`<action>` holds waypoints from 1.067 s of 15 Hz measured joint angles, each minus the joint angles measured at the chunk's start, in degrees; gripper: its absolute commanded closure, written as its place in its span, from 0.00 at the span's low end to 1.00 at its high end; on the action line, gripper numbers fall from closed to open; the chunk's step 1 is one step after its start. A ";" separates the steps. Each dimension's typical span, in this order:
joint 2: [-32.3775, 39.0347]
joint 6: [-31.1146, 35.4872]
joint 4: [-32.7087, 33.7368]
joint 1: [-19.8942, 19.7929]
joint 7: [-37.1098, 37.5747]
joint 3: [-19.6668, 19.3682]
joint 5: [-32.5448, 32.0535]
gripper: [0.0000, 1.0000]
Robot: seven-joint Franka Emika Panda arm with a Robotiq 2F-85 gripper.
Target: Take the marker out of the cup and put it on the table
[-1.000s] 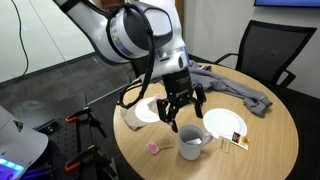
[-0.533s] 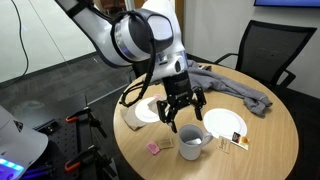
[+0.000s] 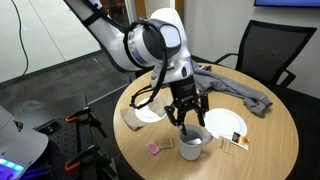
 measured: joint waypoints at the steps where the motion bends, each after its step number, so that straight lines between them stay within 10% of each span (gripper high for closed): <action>1: 0.71 0.03 0.74 0.03 -0.11 0.00 0.00 0.39; 16: 6.44 0.07 4.52 0.41 -0.99 -0.14 0.08 0.60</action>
